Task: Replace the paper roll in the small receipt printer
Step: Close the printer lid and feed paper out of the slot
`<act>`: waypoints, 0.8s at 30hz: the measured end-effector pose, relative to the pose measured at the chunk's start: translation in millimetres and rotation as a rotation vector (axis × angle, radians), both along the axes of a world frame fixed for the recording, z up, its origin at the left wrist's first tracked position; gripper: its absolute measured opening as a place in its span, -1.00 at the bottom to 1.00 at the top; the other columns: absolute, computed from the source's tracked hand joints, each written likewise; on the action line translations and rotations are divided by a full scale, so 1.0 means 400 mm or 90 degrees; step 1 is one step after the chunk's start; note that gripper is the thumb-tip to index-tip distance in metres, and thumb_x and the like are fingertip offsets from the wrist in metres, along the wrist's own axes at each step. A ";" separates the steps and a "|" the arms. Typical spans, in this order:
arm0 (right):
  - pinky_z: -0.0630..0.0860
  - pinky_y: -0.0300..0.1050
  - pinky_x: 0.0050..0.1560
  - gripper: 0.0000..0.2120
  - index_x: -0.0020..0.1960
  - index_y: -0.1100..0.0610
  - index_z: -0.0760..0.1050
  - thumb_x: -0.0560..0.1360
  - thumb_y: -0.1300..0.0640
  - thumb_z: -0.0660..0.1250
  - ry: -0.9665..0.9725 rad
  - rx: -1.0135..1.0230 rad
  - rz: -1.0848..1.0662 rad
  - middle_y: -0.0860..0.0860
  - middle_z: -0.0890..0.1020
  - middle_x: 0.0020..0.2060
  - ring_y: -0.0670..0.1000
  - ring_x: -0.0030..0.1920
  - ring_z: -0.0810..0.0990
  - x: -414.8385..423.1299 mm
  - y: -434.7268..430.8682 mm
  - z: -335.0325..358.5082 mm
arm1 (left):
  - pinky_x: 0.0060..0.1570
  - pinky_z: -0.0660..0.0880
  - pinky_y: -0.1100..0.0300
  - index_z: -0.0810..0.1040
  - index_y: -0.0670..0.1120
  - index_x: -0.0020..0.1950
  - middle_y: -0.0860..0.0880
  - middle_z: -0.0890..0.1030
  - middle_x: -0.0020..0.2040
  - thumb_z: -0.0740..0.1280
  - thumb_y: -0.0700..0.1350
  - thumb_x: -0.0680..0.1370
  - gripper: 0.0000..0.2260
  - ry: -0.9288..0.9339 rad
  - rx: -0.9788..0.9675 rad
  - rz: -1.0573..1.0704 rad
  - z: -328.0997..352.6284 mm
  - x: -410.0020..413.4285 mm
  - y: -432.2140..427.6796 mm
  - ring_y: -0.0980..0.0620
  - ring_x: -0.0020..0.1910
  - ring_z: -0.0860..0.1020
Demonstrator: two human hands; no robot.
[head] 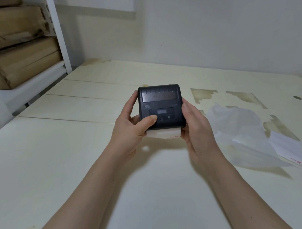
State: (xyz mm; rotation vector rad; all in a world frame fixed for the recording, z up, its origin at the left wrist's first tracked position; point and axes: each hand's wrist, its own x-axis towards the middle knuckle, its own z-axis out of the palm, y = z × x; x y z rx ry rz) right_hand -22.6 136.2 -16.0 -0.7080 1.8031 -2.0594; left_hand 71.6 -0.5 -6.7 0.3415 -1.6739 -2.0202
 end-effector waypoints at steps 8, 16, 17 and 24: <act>0.41 0.36 0.32 -0.57 0.40 -0.01 0.43 0.57 -0.10 0.20 -0.002 0.006 -0.004 0.06 0.58 0.30 0.13 0.32 0.54 0.000 0.000 0.001 | -0.46 0.33 0.36 0.30 0.25 0.47 -0.07 0.66 -0.19 0.40 -0.29 0.50 -0.32 -0.005 -0.005 -0.002 -0.007 -0.002 -0.006 0.08 -0.37 0.43; 0.40 0.36 0.32 -0.56 0.41 0.04 0.41 0.57 -0.06 0.21 -0.011 -0.006 0.002 0.09 0.58 0.30 0.15 0.31 0.55 0.000 0.000 0.000 | -0.44 0.33 0.33 0.31 0.27 0.46 -0.05 0.63 -0.21 0.42 -0.28 0.49 -0.32 -0.007 -0.018 0.004 -0.011 -0.005 -0.010 0.04 -0.38 0.35; 0.40 0.36 0.33 -0.55 0.42 0.04 0.41 0.57 -0.07 0.21 -0.012 -0.006 0.001 0.09 0.58 0.30 0.14 0.31 0.55 0.001 0.001 -0.001 | -0.43 0.34 0.33 0.31 0.27 0.45 -0.06 0.64 -0.19 0.41 -0.28 0.49 -0.32 -0.007 -0.016 0.001 -0.010 -0.004 -0.010 0.02 -0.34 0.36; 0.39 0.33 0.34 -0.54 0.42 0.05 0.40 0.56 -0.05 0.23 -0.020 -0.008 0.007 0.09 0.59 0.29 0.14 0.30 0.56 0.005 0.001 0.001 | -0.41 0.35 0.34 0.30 0.26 0.47 -0.09 0.68 -0.16 0.41 -0.29 0.49 -0.31 0.000 -0.021 -0.007 -0.005 0.001 -0.007 0.09 -0.39 0.44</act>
